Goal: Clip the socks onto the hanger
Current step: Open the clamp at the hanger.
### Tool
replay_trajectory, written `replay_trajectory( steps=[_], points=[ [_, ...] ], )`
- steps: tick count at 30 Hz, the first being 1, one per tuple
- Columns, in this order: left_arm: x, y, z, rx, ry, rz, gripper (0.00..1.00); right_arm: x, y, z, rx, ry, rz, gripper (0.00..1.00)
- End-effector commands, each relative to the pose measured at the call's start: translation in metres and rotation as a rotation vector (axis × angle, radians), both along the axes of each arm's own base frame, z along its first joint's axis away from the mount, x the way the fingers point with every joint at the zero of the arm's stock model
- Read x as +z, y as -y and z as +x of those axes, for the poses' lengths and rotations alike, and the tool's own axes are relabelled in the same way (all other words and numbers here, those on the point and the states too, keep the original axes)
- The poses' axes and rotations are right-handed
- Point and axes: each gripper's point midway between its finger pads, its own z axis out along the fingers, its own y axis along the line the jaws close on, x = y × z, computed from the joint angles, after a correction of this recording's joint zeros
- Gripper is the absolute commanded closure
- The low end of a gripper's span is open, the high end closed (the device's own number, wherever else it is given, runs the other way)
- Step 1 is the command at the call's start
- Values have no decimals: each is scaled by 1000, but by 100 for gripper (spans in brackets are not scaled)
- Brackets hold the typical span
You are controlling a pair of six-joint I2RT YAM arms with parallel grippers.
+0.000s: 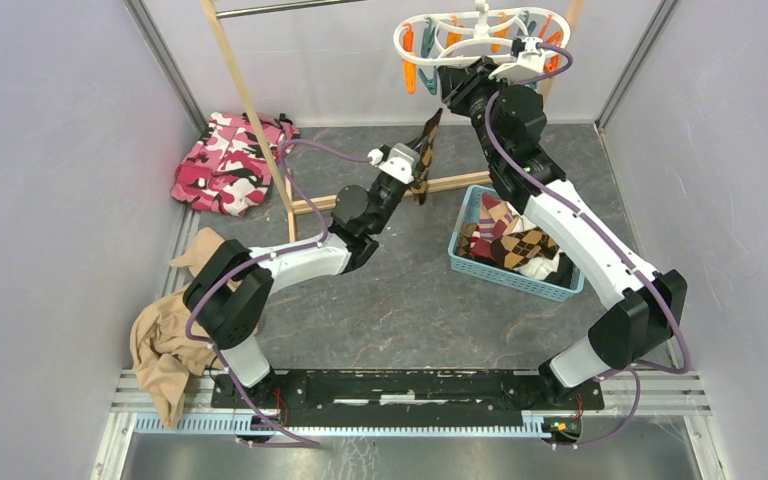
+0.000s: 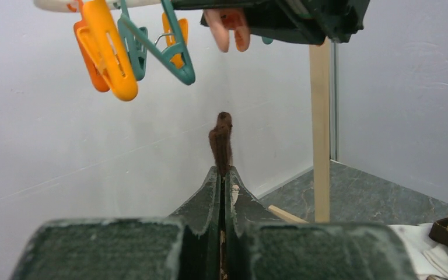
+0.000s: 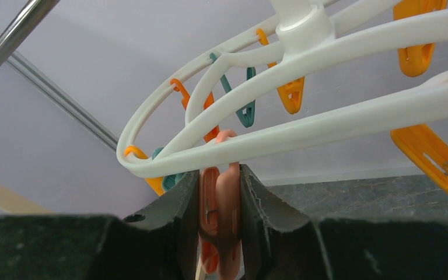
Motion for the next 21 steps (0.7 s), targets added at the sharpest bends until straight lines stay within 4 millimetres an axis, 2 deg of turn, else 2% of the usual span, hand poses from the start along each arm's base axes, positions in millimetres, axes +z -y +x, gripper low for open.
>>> replay_trajectory(
  steps=[1, 6, 21],
  points=[
    [38, 5, -3, 39, 107, -25, 98, -2, 15, -7, -56, -48, 31, 100],
    [43, 12, -1, 51, 107, -23, 98, -6, 17, -8, -62, -59, 32, 100],
    [47, 15, 9, 124, 85, -34, 98, -15, 12, -2, -57, -89, 38, 100]
  ],
)
